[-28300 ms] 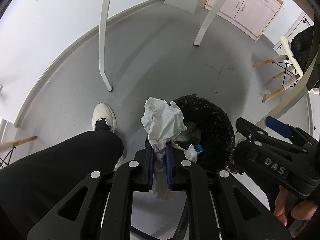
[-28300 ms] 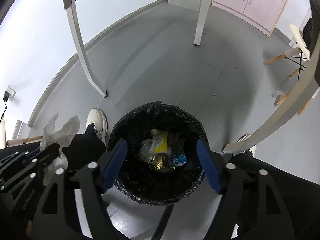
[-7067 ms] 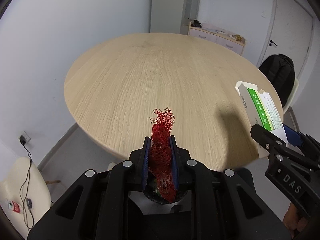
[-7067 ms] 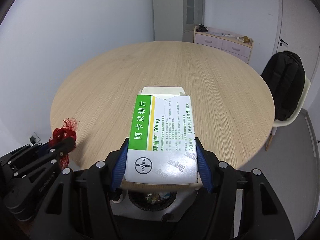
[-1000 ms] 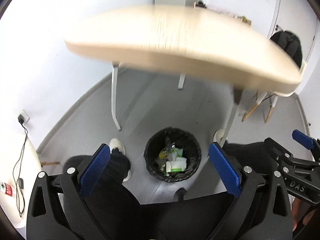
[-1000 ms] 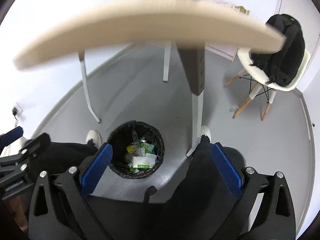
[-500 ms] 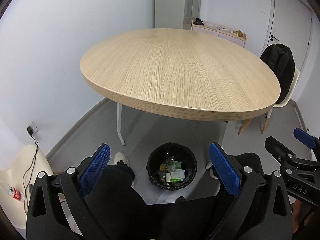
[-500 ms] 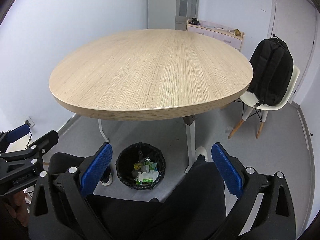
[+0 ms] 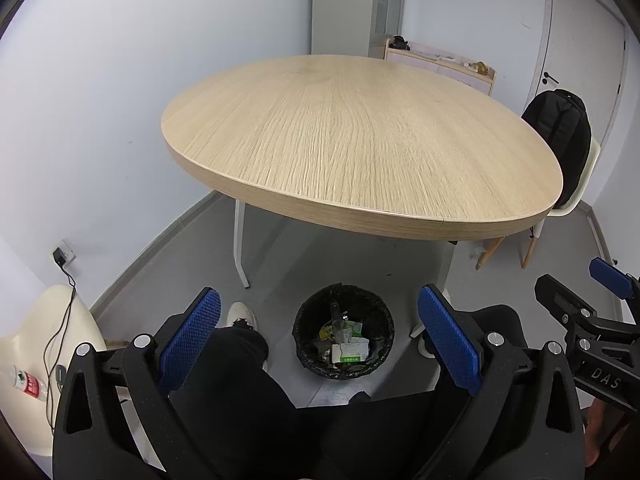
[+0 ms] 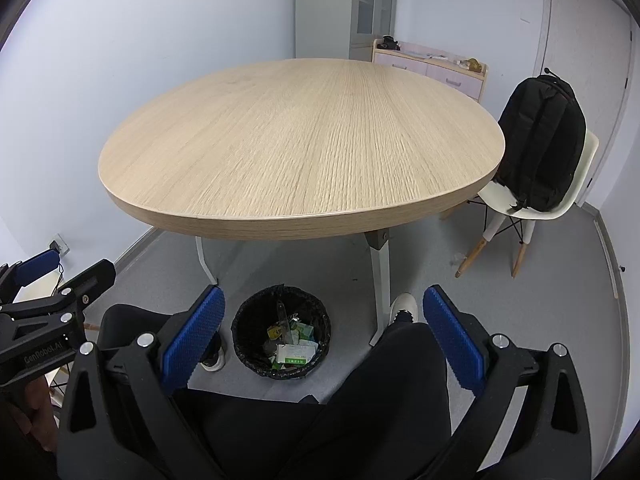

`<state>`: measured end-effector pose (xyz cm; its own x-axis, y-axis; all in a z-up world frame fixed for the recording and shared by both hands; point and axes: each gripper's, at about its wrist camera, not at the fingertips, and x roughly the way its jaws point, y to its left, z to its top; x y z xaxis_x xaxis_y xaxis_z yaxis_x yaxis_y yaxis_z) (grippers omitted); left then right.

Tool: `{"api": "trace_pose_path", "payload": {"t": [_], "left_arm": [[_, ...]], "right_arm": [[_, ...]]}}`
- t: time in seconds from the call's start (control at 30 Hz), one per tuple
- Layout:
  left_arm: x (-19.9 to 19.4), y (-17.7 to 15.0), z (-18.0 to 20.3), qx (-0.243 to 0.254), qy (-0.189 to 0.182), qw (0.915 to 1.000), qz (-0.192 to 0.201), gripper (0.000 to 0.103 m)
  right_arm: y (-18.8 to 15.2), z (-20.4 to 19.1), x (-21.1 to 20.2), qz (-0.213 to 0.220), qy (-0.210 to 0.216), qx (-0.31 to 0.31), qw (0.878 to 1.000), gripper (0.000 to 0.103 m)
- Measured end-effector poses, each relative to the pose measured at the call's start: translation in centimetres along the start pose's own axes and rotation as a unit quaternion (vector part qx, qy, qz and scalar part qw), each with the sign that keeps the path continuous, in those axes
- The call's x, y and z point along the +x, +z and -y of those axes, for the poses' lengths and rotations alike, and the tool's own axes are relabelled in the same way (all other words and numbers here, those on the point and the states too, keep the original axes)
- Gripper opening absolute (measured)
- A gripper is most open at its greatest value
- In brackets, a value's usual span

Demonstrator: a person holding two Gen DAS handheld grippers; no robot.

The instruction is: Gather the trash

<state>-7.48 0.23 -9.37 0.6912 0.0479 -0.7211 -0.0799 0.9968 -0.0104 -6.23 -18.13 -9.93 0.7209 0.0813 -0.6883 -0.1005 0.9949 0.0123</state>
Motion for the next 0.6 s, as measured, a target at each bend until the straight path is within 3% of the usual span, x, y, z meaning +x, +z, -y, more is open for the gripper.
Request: {"api": "trace_pose_path", "payload": {"t": [0.6], "left_arm": [[0.05, -0.32, 0.25, 0.006, -0.008, 0.9999, 0.000, 0.097]], "right_arm": [[-0.46, 0.02, -0.16, 0.001, 0.005, -0.002, 1.000, 0.095]]}}
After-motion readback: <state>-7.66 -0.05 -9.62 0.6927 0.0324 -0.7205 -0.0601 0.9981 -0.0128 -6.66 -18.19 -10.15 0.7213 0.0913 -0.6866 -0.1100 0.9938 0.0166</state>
